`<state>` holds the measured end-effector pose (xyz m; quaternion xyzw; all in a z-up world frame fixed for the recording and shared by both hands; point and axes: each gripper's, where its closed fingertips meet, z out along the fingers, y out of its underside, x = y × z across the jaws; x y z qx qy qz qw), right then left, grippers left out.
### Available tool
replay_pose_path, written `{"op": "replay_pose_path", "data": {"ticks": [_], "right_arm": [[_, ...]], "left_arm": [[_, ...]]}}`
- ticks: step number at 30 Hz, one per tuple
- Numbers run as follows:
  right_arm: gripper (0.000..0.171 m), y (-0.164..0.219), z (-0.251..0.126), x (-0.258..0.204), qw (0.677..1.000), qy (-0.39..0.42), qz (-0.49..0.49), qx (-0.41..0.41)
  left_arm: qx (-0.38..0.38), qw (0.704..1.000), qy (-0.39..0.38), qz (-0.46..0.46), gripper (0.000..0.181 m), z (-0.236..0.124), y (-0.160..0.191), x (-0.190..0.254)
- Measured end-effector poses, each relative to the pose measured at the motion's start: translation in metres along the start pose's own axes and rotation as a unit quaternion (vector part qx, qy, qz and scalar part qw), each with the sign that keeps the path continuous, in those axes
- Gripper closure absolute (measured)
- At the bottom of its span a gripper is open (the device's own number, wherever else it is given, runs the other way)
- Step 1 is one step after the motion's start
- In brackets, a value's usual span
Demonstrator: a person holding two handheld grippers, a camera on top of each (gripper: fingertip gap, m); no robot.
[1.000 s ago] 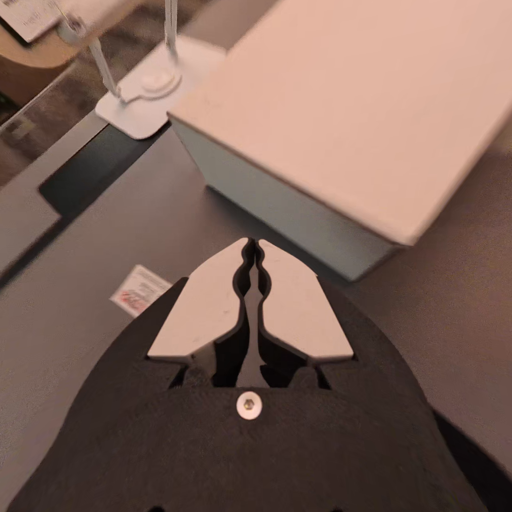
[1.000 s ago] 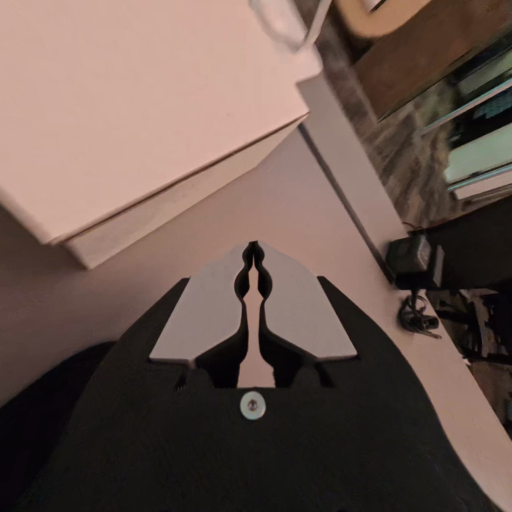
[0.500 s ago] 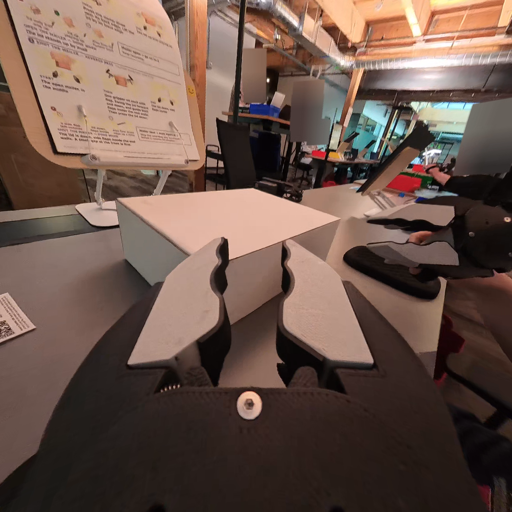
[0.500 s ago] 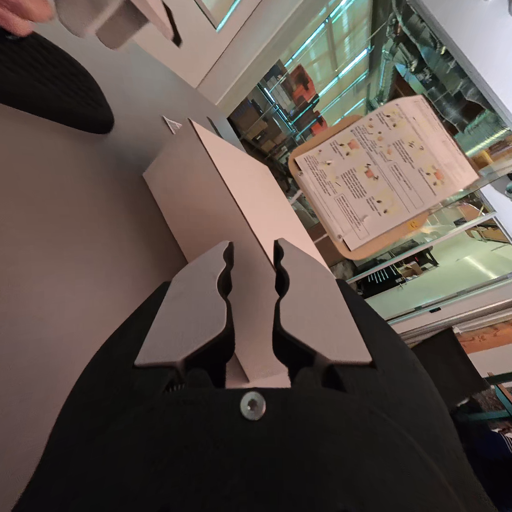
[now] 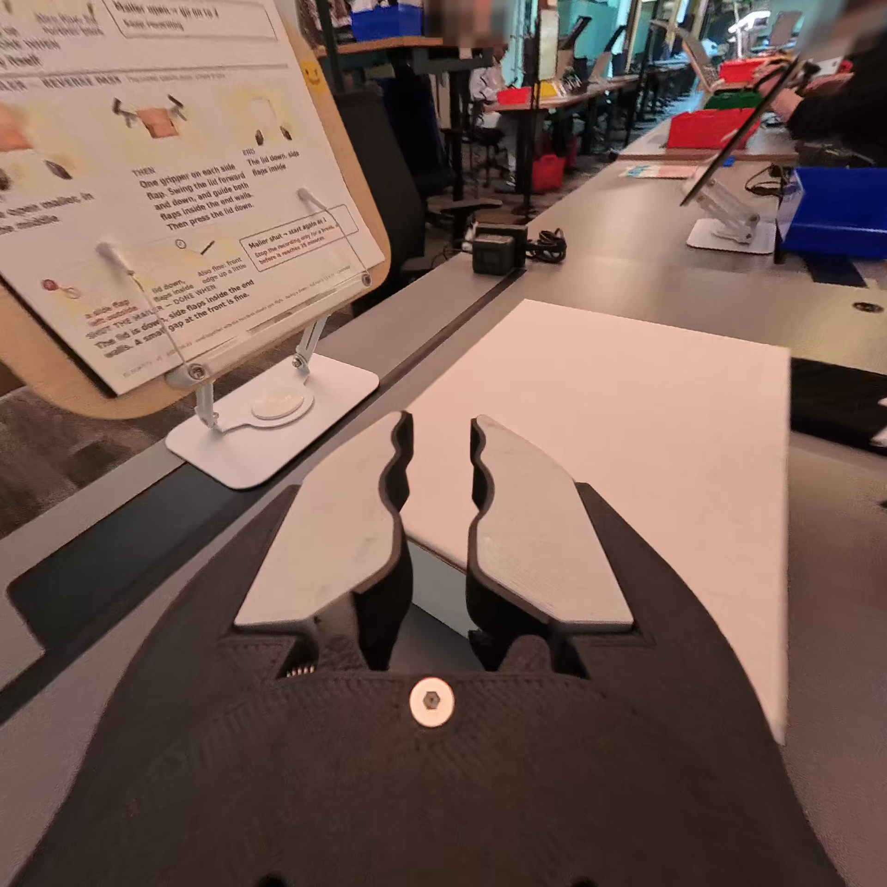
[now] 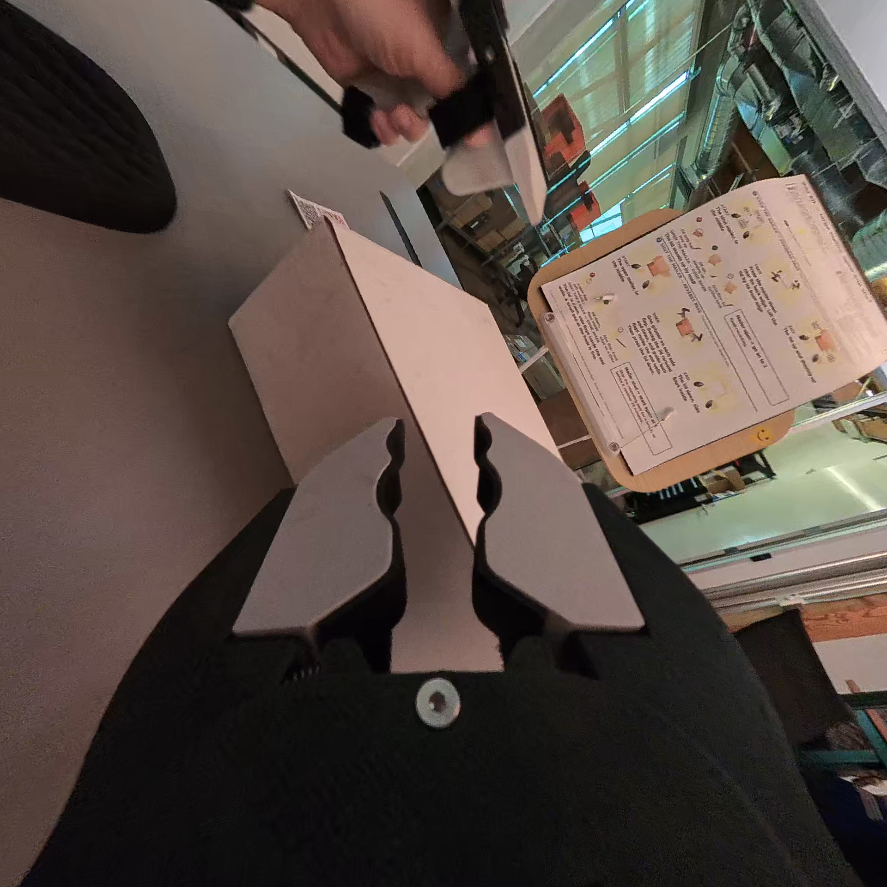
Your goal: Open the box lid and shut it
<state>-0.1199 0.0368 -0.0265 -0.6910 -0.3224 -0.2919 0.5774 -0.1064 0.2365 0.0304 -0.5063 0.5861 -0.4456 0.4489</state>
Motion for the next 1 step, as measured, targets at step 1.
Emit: {"op": "replay_pose_path", "data": {"ticks": [1], "right_arm": [[0.143, 0.0006, 0.0033, 0.0018, 1.000, 0.003, -0.007, -0.003]], "left_arm": [[-0.006, 1.000, 0.010, -0.001, 0.165, 0.0124, 0.0018, -0.0094]]}}
